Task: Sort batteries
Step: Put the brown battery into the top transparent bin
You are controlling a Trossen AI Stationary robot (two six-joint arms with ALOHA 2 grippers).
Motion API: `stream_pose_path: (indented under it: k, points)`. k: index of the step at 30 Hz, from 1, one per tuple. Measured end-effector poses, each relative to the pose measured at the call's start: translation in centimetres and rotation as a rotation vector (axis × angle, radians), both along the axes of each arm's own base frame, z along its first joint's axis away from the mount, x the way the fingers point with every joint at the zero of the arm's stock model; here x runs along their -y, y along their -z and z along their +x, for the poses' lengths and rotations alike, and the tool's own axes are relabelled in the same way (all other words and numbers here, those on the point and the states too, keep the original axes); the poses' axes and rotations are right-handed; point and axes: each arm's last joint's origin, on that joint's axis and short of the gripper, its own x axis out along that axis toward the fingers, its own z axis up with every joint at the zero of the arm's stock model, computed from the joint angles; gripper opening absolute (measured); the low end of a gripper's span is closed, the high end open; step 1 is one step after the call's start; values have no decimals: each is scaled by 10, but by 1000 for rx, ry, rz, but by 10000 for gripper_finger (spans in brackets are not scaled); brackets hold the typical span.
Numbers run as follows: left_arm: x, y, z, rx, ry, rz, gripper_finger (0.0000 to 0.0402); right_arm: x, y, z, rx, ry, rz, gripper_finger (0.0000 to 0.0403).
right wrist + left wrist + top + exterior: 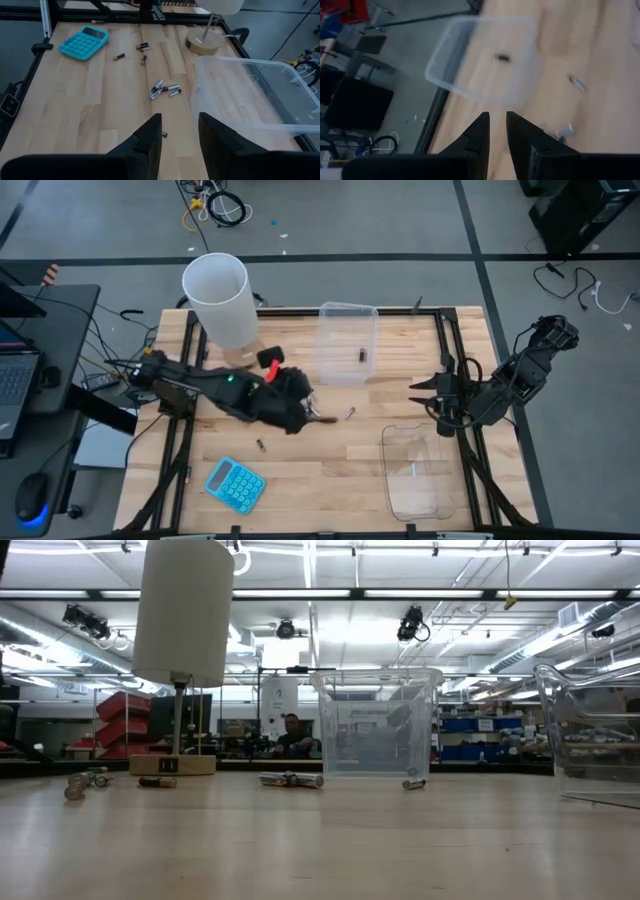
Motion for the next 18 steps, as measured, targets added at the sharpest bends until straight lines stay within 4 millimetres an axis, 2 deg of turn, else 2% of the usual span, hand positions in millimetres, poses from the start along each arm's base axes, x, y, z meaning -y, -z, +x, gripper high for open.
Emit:
stream_pose_path:
  k: [7, 18]
  points:
    - [20, 6, -23, -140, 39, 13, 65, -3, 0, 4, 7, -2, -7, 115]
    - [57, 5, -45, -133, 138, 2, 65, -12, 5, 15, -5, -15, -34, 115]
